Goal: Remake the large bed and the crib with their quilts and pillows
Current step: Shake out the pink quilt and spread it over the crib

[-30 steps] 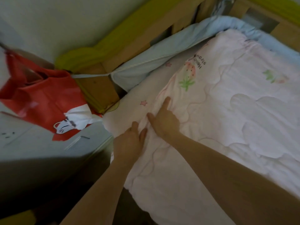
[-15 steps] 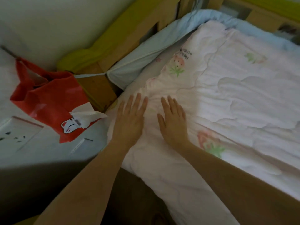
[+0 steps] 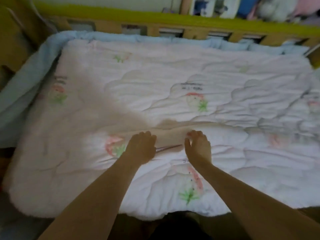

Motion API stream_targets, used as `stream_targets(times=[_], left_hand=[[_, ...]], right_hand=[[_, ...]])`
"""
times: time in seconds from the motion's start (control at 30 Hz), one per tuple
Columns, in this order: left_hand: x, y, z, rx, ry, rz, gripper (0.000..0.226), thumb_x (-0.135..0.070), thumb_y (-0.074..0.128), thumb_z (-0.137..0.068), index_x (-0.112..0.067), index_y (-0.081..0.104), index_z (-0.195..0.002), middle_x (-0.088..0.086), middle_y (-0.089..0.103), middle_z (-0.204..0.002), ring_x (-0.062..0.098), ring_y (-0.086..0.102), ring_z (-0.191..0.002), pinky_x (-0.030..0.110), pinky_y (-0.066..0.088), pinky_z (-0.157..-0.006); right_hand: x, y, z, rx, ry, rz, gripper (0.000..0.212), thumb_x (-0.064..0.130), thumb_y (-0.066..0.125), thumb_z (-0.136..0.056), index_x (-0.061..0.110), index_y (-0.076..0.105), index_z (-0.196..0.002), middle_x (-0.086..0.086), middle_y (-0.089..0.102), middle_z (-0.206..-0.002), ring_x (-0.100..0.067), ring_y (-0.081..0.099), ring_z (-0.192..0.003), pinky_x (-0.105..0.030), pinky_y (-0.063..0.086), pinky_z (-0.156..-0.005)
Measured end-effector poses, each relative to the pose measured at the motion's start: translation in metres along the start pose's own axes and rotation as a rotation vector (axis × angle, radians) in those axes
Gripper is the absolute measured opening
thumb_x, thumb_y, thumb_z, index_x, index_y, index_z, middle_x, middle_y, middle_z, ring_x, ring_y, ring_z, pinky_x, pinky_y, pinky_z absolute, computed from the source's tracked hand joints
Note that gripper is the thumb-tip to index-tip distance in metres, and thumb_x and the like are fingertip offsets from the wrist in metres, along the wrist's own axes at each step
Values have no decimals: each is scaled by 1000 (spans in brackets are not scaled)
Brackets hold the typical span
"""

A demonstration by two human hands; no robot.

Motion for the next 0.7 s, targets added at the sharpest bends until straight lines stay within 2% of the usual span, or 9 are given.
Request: stream_targets(times=[0.17,0.27,0.4,0.47,0.53,0.6,0.67,0.7], left_hand=[[-148,8,-33,46,327,17,34,-27,51,-93,-14,54,-124,6,46,-132,26,46,-123,36,42,-96],[-178,21,-32,102,343,-18,34,-31,55,-90,-15,55,-121,5,43,-128,26,45,-117,36,43,-89],[-189,58,-16,247,405,-127,40,-40,56,-89,-16,53,-120,6,44,-121,28,47,-116,39,43,-94],[-186,74,-8,272,470,-239,47,-46,58,-86,-14,51,-120,7,47,-122,29,46,-118,39,39,-99],[-179,85,-2,292,467,-299,62,-52,66,-79,-14,45,-123,9,46,-126,31,46,-118,41,36,-101],[-174,96,4,250,463,-391,66,-45,75,-72,-12,45,-120,13,48,-124,31,52,-110,41,45,-90],[-181,91,7,129,507,-449,43,-19,76,-73,-10,53,-108,14,57,-109,29,60,-95,33,49,-69],[-185,90,7,159,513,-399,31,-6,67,-77,-8,55,-106,13,59,-105,29,61,-93,31,45,-65]], right_hand=[[-154,-40,37,-118,504,-20,49,27,59,-90,12,42,-132,-11,39,-140,-30,38,-128,-44,34,-105],[-211,-25,81,-98,906,-250,65,33,61,-88,10,27,-138,-13,27,-145,-31,30,-133,-45,34,-105],[-231,29,142,-61,1403,-655,102,49,68,-80,8,6,-149,-16,18,-153,-34,30,-136,-45,32,-111],[-223,53,161,-100,1529,-812,107,55,68,-77,6,5,-149,-19,28,-148,-37,38,-130,-47,36,-107],[-222,58,165,-162,1542,-847,100,52,67,-80,4,11,-147,-19,36,-143,-37,44,-125,-44,40,-103],[-222,55,167,-253,1480,-802,74,38,60,-90,2,23,-143,-18,45,-138,-35,49,-122,-39,42,-95],[-222,44,164,-330,1380,-718,40,23,52,-96,3,42,-129,-16,56,-123,-32,56,-110,-33,43,-81],[-220,37,165,-351,1348,-685,30,19,50,-96,4,47,-122,-13,58,-116,-29,58,-103,-31,43,-77]])
Point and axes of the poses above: each hand's wrist, its own z-axis away from the middle knuckle, its own y-axis out of the palm, x = y × z, the point moved 10 cm from there along -z, towards the middle knuckle
